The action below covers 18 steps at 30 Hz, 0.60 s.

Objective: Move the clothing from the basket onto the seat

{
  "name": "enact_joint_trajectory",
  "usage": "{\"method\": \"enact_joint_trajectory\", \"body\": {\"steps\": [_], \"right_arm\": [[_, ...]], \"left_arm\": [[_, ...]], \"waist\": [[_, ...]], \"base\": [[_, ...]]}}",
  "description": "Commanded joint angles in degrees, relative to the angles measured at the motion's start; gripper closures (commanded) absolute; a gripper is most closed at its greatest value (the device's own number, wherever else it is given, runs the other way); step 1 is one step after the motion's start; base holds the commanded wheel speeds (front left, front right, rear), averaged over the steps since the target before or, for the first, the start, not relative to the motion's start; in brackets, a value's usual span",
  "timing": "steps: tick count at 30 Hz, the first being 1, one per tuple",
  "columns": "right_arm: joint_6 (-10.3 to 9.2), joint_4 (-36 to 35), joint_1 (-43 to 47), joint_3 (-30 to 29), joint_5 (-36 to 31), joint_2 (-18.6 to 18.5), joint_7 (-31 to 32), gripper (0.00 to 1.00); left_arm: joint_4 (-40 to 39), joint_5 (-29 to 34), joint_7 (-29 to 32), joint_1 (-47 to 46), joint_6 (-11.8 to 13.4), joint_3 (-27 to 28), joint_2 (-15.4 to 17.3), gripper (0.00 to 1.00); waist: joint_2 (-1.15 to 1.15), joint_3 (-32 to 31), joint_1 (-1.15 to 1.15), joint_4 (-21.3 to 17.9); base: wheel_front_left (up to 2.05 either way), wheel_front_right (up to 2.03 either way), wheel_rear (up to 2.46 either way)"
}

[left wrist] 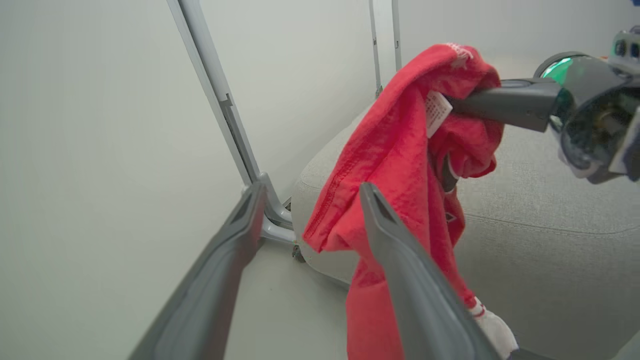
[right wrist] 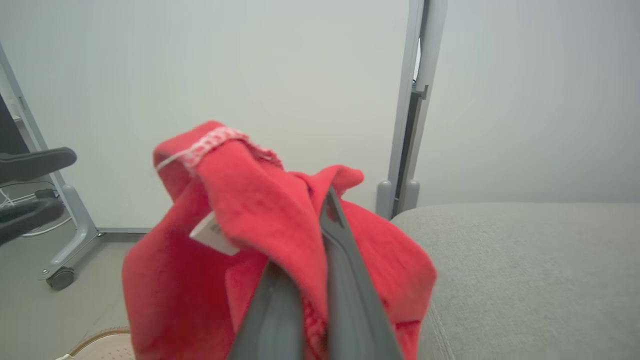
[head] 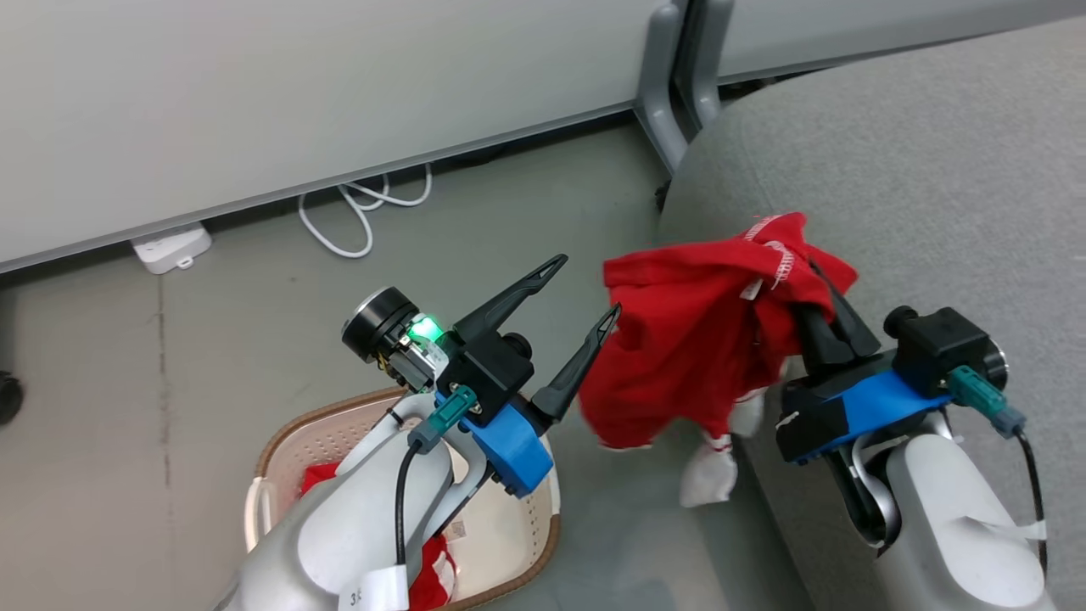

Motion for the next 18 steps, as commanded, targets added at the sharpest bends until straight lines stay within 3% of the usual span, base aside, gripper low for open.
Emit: {"method": "enact_joint_trajectory", "body": {"steps": [1,18], "right_arm": [[0.01,-0.56,0.77,-0.39,-0.19,0.19,-0.24,1.0],[0.01,-5.47,6.01,-9.77,-1.69,0.21,-0.23,1.0]], "left_arm": [[-0.27,0.2,-0.16,0.53,-0.04,0.04,0.08,0.0],[-2.0,-0.27,-0.16,-0.37,-0.06,-4.35,0.79,0.0]], "waist": [[0.0,0.65,0.0,-1.04],[0.0,3.22,0.0,-7.89]], "base": [[0.0,0.0,0.0],[0.0,0.0,0.0]]}}
